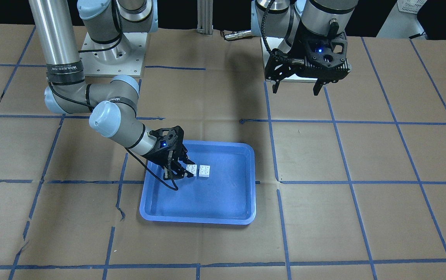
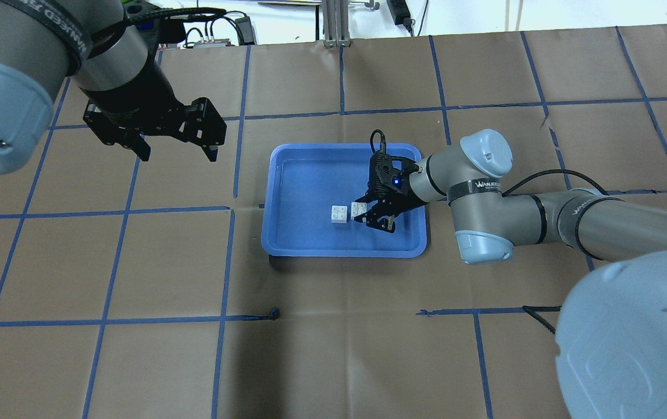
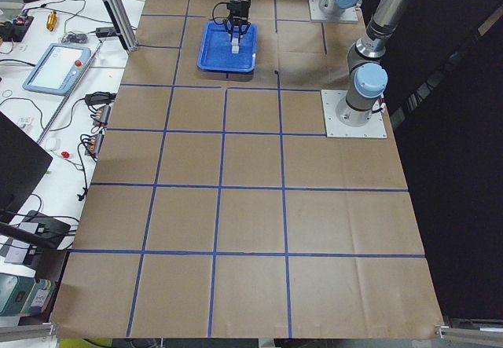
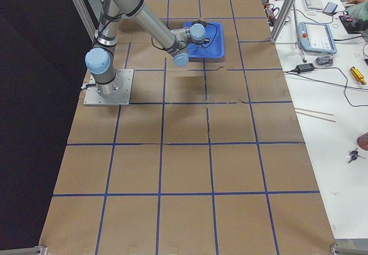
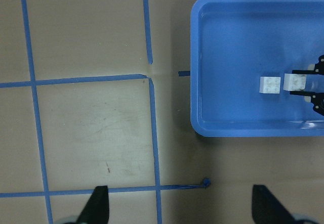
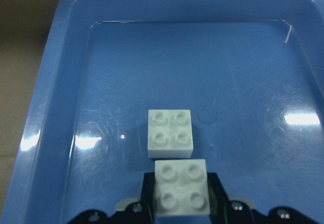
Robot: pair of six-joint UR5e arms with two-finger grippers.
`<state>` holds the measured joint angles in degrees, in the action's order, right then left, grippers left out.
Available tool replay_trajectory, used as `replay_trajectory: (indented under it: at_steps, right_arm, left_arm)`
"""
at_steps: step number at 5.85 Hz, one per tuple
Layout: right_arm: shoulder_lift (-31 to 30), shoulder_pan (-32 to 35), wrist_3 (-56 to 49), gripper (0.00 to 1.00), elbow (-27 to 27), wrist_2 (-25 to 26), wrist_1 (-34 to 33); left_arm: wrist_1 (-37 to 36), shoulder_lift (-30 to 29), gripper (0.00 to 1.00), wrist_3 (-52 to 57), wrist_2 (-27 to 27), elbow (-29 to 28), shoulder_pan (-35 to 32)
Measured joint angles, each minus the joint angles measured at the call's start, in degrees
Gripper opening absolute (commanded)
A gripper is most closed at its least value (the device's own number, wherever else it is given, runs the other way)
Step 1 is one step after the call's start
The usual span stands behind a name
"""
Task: Assemble white blocks and place on blue tray
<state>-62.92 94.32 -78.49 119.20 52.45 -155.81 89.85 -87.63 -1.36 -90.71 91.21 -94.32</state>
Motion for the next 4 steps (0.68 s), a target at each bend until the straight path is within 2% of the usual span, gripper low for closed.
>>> replay_trajectory:
  at_steps: [4]
  right_arm:
    - [0.05,0.34,0.27,0.17,1.34,-0.34,-0.94]
  left_arm:
    - [0.24,0.01,0.99,0.31,0.09,-0.13,0.25]
